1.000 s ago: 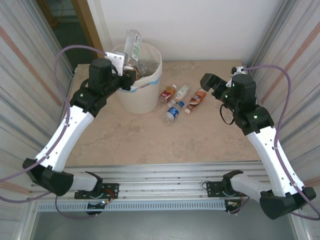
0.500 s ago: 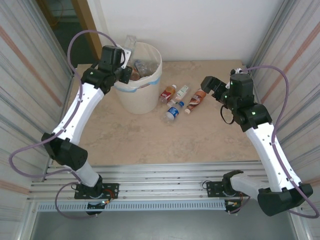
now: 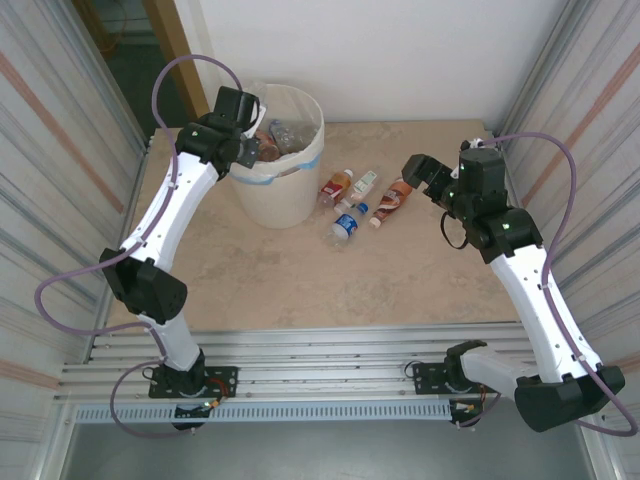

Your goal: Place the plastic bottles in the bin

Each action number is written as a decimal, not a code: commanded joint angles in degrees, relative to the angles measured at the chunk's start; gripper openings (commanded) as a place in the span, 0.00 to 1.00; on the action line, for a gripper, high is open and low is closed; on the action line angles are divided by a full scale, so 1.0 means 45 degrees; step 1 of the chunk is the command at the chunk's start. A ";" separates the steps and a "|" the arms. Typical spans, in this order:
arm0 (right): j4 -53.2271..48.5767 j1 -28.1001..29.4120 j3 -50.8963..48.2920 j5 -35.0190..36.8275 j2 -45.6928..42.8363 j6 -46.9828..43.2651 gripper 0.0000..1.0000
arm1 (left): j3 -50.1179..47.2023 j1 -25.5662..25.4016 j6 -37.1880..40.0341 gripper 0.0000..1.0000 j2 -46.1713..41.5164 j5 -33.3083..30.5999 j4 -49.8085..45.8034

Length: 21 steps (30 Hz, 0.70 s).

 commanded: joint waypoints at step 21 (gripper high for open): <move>-0.0565 -0.0139 0.0130 0.0103 0.0627 -0.0405 0.98 | 0.0996 -0.0175 -0.0413 0.62 0.0208 0.0173 -0.0788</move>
